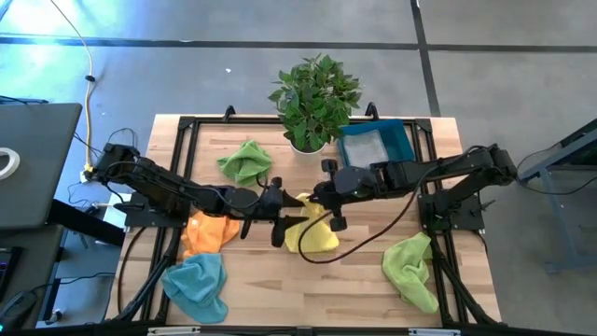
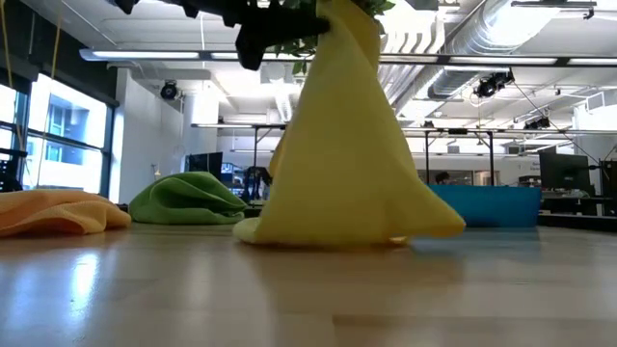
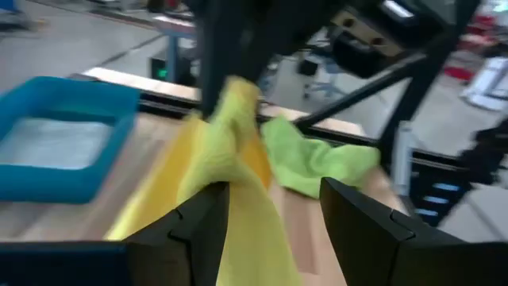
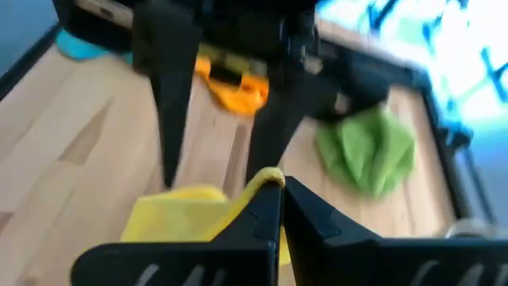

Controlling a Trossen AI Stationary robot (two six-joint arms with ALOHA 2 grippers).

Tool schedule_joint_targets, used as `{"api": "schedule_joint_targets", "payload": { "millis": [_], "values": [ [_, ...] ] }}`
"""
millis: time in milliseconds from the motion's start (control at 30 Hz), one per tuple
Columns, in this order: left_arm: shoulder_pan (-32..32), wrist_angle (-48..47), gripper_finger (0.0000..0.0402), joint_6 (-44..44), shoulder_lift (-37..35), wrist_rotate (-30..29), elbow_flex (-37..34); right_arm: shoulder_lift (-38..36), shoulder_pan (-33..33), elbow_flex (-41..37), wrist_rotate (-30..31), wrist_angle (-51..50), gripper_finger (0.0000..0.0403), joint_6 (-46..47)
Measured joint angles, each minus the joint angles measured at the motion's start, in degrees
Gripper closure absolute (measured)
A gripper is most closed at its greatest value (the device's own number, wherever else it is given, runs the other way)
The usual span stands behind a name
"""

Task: Sort microfiber towel by color & place in baskets
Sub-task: Fold the yellow towel

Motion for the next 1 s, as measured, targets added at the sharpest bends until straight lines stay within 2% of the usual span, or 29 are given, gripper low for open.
{"api": "schedule_joint_targets", "payload": {
  "millis": [133, 333, 400, 533, 600, 867, 1000],
  "values": [
    [0.0, -1.2, 0.0213, 0.03, -1.07, -0.9, 0.0, 0.0, -0.12, 0.0, 2.19, -6.71, 0.0403, 4.26],
    [-0.02, -2.7, 0.0213, -0.51, -1.68, 0.1, 0.0, 0.0, 0.73, -0.02, 2.35, -11.09, 0.0403, -1.47],
    [0.02, -1.71, 0.0213, -2.26, -1.69, 2.33, 0.0, 0.0, 0.44, -0.02, 2.3, -10.67, 0.0403, 3.52],
    [-0.19, -1.65, 0.0213, -7.58, -1.68, 5.34, 0.0, 0.0, -1.82, -0.02, 2.85, -9.99, 0.0403, 25.53],
    [-0.49, -1.67, 0.0213, -7.91, -1.68, 5.39, 0.0, 0.0, -2.66, -0.02, 2.45, -9.97, 0.0403, 32.64],
    [-1.03, -1.64, 0.0213, -6.26, -1.68, 2.73, 0.0, 0.0, -3.06, -0.02, 2.24, -4.55, 0.0403, 43.2],
    [-0.98, -1.63, 0.0213, -5.33, -1.68, 0.28, 0.0, 0.0, -3.06, -0.02, 5.11, -2.76, 0.0403, 46.2]
  ]
}}
